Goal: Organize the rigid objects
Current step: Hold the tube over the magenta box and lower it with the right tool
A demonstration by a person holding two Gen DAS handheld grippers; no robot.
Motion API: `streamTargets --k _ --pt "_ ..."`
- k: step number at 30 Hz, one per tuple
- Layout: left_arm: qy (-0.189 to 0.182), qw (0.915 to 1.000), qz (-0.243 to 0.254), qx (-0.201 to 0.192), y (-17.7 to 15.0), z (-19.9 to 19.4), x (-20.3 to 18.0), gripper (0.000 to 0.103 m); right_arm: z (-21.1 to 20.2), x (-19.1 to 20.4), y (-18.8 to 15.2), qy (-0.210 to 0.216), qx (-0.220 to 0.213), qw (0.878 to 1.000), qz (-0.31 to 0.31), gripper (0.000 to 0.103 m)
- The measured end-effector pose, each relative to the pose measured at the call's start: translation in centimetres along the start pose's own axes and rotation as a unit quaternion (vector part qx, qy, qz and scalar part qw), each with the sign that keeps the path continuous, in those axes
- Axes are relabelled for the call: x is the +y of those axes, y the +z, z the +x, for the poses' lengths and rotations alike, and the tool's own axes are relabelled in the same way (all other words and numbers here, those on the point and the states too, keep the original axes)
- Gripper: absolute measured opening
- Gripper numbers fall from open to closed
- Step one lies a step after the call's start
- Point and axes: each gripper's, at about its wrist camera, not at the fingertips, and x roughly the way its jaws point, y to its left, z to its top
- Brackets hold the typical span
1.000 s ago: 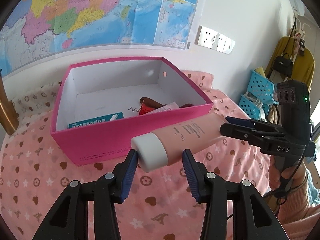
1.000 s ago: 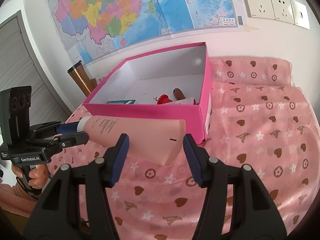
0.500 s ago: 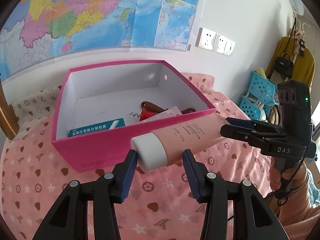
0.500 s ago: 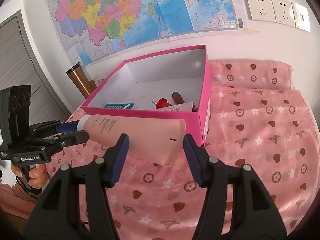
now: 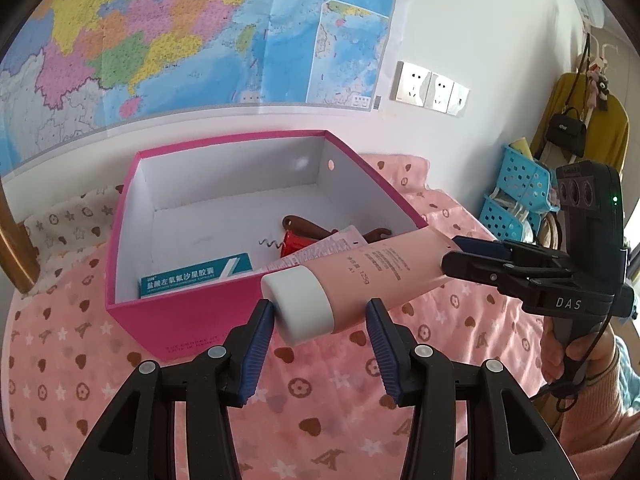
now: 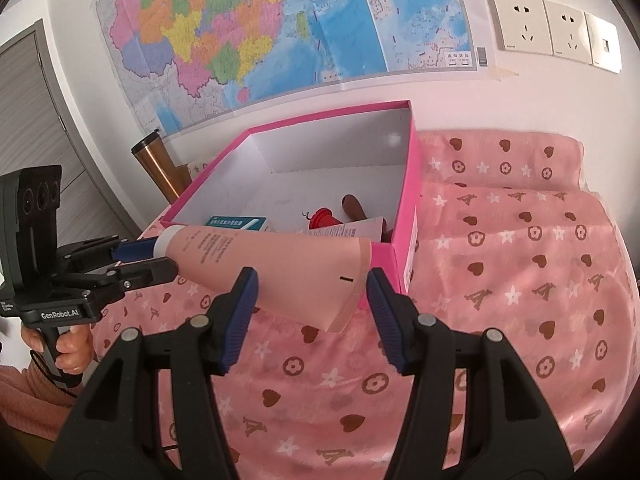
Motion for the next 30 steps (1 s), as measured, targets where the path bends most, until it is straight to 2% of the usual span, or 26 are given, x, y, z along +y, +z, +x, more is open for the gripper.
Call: streamTargets --k 30 --pt "0.006 1.0000 0.000 -0.006 1.5 0.9 0.2 0.049 0.3 -0.5 2.1 -0.009 -0.010 1.000 -0.006 0.059"
